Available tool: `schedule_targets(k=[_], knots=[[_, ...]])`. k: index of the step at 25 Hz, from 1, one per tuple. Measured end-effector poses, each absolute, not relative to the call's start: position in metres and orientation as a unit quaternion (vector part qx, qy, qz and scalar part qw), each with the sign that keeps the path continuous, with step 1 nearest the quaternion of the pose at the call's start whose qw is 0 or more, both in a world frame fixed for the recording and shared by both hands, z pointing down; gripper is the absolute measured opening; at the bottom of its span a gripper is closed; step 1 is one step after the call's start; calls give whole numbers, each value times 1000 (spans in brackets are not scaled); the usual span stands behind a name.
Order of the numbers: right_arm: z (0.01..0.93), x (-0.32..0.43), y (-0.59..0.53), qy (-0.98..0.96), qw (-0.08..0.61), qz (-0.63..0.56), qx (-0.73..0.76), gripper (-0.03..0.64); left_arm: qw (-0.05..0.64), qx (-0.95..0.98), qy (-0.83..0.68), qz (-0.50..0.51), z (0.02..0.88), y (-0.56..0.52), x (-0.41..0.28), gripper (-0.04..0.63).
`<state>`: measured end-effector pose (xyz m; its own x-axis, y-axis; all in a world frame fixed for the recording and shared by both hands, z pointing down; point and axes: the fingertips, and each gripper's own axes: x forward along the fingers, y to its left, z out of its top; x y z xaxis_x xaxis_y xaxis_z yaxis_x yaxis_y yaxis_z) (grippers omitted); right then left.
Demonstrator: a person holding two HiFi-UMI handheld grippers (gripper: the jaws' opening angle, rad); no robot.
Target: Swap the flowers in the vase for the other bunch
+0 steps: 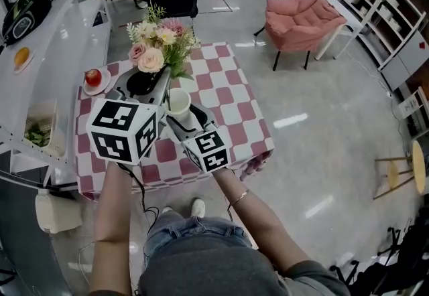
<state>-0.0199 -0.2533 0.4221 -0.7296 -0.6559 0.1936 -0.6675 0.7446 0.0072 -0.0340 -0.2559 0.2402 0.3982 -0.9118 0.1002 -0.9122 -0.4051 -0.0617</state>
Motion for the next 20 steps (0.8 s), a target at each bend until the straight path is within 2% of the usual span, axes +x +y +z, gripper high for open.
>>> schedule_targets(k=[20], knots=[[422,-21,-254,-929,88,33,357,279,-32,830,-556,-17,147,-241,-68,66]])
